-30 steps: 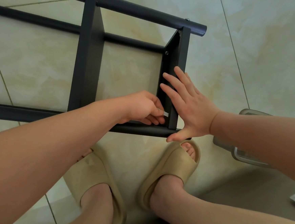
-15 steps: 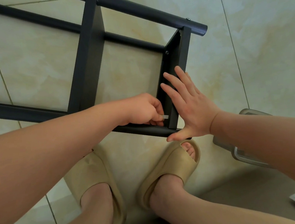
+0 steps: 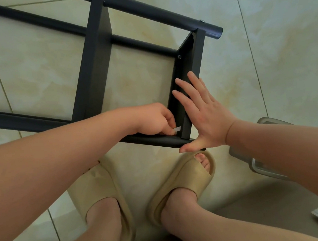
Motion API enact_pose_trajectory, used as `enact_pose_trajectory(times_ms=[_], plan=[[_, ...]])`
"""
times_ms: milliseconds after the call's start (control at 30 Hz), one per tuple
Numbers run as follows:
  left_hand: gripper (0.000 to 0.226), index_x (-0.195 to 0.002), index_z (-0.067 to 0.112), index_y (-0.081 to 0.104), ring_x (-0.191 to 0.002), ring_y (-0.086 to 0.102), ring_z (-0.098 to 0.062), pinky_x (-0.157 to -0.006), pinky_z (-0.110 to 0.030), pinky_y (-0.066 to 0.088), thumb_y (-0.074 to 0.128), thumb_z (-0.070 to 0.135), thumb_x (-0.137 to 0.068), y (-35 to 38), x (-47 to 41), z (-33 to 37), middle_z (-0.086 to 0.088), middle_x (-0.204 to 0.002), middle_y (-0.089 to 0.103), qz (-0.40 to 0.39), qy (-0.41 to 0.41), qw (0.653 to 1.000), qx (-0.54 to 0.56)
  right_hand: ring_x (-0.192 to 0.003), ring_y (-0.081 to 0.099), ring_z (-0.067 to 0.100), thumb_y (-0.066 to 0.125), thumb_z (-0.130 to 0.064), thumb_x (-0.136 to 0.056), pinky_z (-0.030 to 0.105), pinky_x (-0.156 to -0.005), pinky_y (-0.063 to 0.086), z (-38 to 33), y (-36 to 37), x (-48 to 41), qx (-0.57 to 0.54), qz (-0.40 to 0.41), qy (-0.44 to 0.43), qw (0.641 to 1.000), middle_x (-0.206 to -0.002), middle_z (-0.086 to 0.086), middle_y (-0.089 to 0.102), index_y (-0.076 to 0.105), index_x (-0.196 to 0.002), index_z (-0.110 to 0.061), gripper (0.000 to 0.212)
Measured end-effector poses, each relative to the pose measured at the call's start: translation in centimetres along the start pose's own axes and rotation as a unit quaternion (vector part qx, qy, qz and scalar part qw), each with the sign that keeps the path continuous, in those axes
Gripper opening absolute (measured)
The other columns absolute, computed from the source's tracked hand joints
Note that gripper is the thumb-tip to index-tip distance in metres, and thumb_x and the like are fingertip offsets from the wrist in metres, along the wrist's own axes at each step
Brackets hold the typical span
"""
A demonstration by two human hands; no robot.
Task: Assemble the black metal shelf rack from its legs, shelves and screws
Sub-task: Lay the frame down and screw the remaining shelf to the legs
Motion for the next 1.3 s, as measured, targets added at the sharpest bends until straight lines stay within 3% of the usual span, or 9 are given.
enact_pose_trajectory(times_ms=[133,300,433,533,600,700,867,1133,1300], plan=[[0.007,-0.09,0.024,0.072,-0.067,0.07,-0.007,-0.065,-0.016,0.054,0.075,0.018,-0.087,-1.1,-0.4,-0.1,0.005,-0.073,0.074,0.026,0.025,0.999,0.006,-0.152,0.003,0.05,0.038,-0.098,-0.069,0.06,-0.124,0.007,0.0,0.0,0.0,-0.001,0.001,0.001,1.0,-0.161,0.029,0.021,0.033,-0.151,0.009,0.135],[0.007,-0.091,0.028,0.072,-0.074,0.061,0.004,-0.062,-0.011,0.042,0.071,0.023,-0.087,-1.7,-0.5,1.0,0.017,-0.077,0.067,0.082,0.074,0.985,-0.129,-0.152,0.003,0.05,0.038,-0.099,-0.068,0.06,-0.124,0.007,0.0,0.0,0.0,-0.002,0.003,0.0,1.0,-0.161,0.029,0.021,0.033,-0.15,0.009,0.135],[0.01,-0.087,0.025,0.069,-0.084,0.065,-0.008,-0.077,-0.025,0.053,0.066,0.017,-0.092,-1.0,-0.6,0.8,0.008,-0.086,0.069,0.055,0.044,0.997,0.029,-0.152,0.003,0.05,0.039,-0.099,-0.068,0.061,-0.124,0.008,0.0,0.1,0.0,-0.005,0.005,0.0,1.0,-0.161,0.029,0.021,0.033,-0.15,0.009,0.135],[0.006,-0.092,0.016,0.065,-0.082,0.071,-0.012,-0.074,-0.028,0.057,0.061,0.013,-0.096,-0.2,-0.6,0.5,0.0,-0.083,0.072,0.017,-0.02,0.973,0.228,-0.152,0.002,0.049,0.037,-0.099,-0.068,0.061,-0.124,0.008,0.1,0.1,0.1,-0.004,0.005,0.0,1.0,-0.162,0.028,0.021,0.033,-0.15,0.008,0.135],[0.003,-0.099,0.012,0.061,-0.082,0.074,-0.015,-0.071,-0.029,0.057,0.061,0.014,-0.097,0.0,-0.6,0.2,-0.004,-0.081,0.074,0.012,-0.036,0.955,0.294,-0.152,0.002,0.049,0.037,-0.099,-0.068,0.061,-0.123,0.009,0.1,0.1,0.0,-0.005,0.01,-0.002,1.0,-0.161,0.028,0.021,0.033,-0.15,0.008,0.135],[0.008,-0.102,0.011,0.061,-0.083,0.074,-0.017,-0.073,-0.03,0.058,0.063,0.017,-0.097,0.1,-0.8,0.1,-0.007,-0.085,0.074,0.026,-0.031,0.951,0.305,-0.152,0.003,0.049,0.037,-0.099,-0.069,0.062,-0.123,0.01,0.1,0.2,0.0,-0.005,0.012,-0.003,1.0,-0.161,0.029,0.022,0.034,-0.149,0.008,0.134],[0.008,-0.088,0.017,0.063,-0.073,0.07,-0.01,-0.078,-0.029,0.057,0.066,0.02,-0.095,-0.2,-0.9,0.3,0.003,-0.074,0.073,0.047,-0.012,0.946,0.32,-0.152,0.003,0.05,0.038,-0.099,-0.069,0.061,-0.123,0.009,0.1,0.2,0.0,-0.006,0.015,-0.003,1.0,-0.161,0.029,0.022,0.034,-0.149,0.009,0.134],[0.008,-0.1,0.014,0.063,-0.076,0.072,-0.013,-0.083,-0.032,0.057,0.067,0.014,-0.093,0.0,-0.9,0.0,0.0,-0.078,0.075,0.05,-0.033,0.935,0.349,-0.152,0.004,0.05,0.038,-0.099,-0.069,0.061,-0.124,0.008,0.1,0.1,0.0,-0.004,0.013,-0.003,1.0,-0.16,0.029,0.023,0.036,-0.148,0.009,0.134],[0.004,-0.095,0.017,0.064,-0.077,0.073,-0.013,-0.086,-0.033,0.057,0.065,0.013,-0.094,0.1,-0.9,-0.1,-0.001,-0.079,0.076,0.043,-0.05,0.931,0.358,-0.152,0.004,0.05,0.037,-0.099,-0.069,0.061,-0.124,0.009,0.0,0.1,0.0,-0.007,0.013,-0.001,1.0,-0.16,0.029,0.023,0.036,-0.148,0.009,0.134]])
Point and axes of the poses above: each hand's wrist, its own x-axis away from the middle knuckle, its own y-axis out of the palm, z = x × y, the point moved 4 cm from there along -x, towards the middle knuckle
